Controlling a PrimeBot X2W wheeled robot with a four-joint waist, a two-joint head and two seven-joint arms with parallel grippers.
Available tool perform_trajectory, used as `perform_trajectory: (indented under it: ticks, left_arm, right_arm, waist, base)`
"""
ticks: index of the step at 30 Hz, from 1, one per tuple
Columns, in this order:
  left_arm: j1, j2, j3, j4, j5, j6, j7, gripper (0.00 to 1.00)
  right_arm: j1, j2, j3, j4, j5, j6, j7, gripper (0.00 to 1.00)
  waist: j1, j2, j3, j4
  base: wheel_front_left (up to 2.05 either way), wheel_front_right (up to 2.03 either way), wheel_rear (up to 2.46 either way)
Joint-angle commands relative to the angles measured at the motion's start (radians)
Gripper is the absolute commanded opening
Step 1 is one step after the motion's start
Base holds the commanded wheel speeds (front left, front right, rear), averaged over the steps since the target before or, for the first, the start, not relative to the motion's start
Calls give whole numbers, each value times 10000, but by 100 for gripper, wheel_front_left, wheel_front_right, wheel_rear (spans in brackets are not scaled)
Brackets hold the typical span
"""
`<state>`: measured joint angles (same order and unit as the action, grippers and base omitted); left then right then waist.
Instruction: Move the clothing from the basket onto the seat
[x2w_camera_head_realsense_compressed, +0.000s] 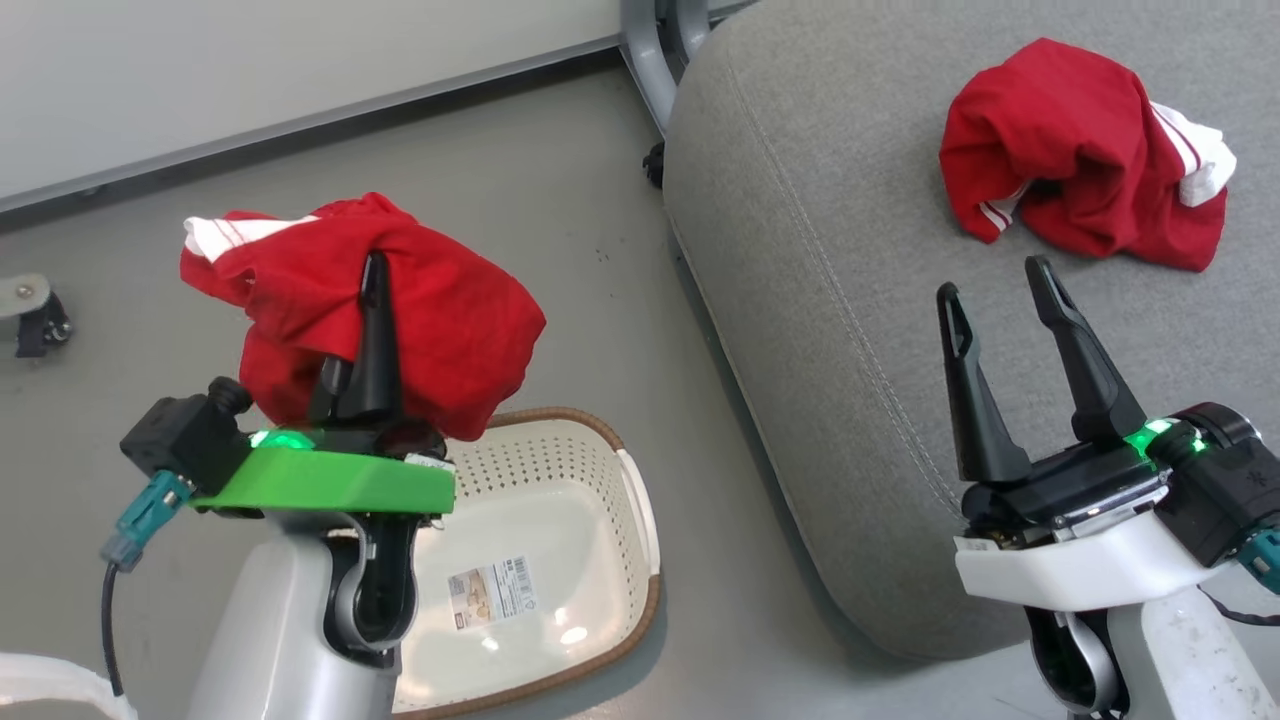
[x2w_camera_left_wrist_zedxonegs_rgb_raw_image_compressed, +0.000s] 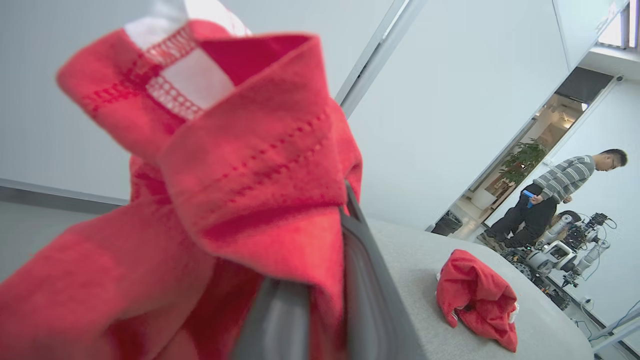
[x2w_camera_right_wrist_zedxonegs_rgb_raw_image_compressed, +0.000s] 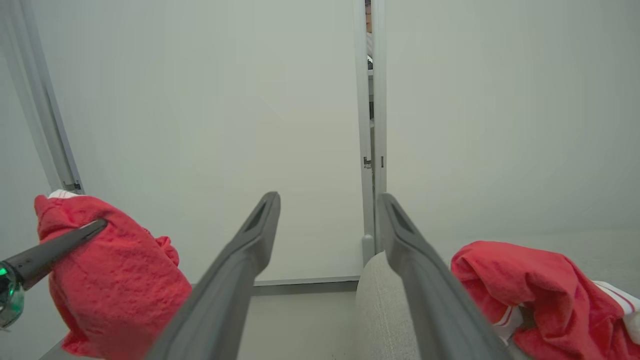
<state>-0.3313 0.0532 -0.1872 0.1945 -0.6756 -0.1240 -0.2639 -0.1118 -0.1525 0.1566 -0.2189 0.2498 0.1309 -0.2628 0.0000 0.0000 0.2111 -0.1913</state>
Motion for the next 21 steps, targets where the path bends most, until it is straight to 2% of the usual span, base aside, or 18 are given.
perform_trajectory:
  ticks: [1,4,10,14,21]
  left_arm:
    - [234,13,53,-387,36,-57,-5,0]
    - [497,-9,37,-1346,36,-79,-3,0]
    - [815,-9,-712,-3009,-160,-70,-4,0]
    - [923,-11,-1088,-3436,272,-72,-4,0]
    - [920,307,-2205,-3806,100,-72,-4,0]
  right_arm:
    - [129,-59,37,37,-82,-3,-30,100]
    - [227,-77,91,66,-96,-3,-30,100]
    - [264,-132,207,88,-144,-3,-30,100]
    - [290,-165,269,132,-154,-3,-30,100]
    - [293,-135,358,184,-150,-3,-30,100]
  waist:
    - [0,0,-357,323]
    - [0,0,-457,372]
    - [0,0,-571,405]
    - [0,0,-632,386]
    - [0,0,-692,318]
  base:
    - [0,0,0]
    - [0,0,0]
    - [0,0,0]
    - [0,0,0]
    - [0,0,0]
